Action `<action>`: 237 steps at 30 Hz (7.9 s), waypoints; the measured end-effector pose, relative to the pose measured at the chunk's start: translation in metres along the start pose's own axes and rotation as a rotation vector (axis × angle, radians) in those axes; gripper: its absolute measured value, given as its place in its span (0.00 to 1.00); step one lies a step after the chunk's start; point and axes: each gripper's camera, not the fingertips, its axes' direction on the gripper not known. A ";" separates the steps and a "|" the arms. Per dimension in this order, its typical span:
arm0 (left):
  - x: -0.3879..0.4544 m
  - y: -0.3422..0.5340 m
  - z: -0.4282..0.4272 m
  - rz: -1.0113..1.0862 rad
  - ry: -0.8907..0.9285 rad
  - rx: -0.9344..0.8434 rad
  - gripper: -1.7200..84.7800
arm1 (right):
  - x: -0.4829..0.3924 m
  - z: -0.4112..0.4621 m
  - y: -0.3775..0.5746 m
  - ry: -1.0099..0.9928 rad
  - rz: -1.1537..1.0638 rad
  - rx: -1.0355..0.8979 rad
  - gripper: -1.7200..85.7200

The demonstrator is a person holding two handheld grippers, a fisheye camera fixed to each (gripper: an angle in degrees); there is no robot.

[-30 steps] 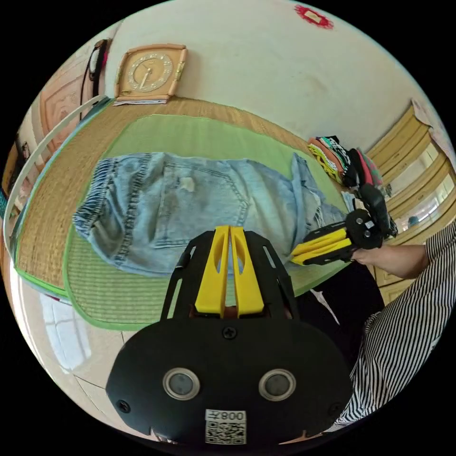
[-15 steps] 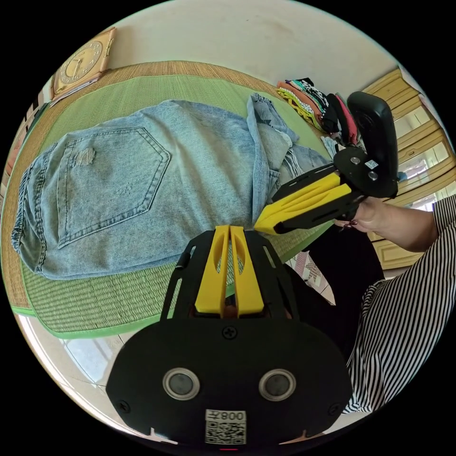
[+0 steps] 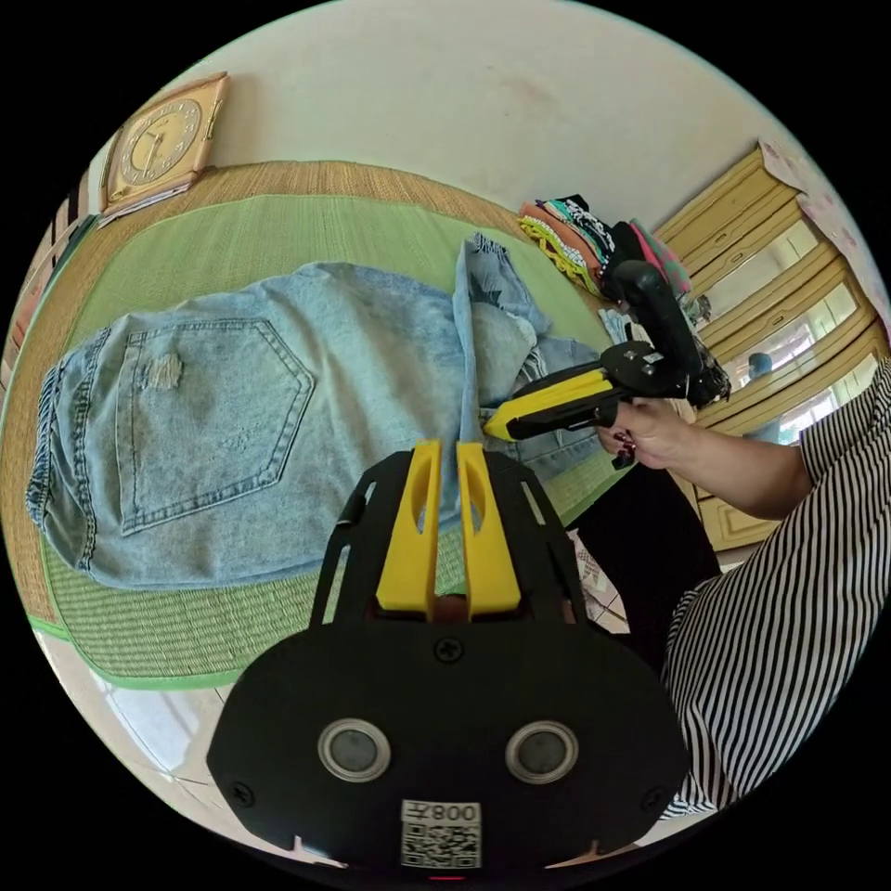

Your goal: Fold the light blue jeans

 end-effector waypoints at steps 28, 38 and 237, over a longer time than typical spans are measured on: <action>0.002 -0.086 0.153 0.110 0.063 -0.119 0.03 | 0.290 -0.168 -0.188 0.105 0.639 -0.003 0.12; 0.013 -0.094 0.176 0.135 0.072 -0.098 0.03 | 0.267 -0.215 -0.195 0.098 0.605 -0.011 0.03; -0.146 -0.251 0.049 -0.429 0.200 0.116 0.04 | -0.049 0.118 0.041 0.023 -0.296 0.143 0.03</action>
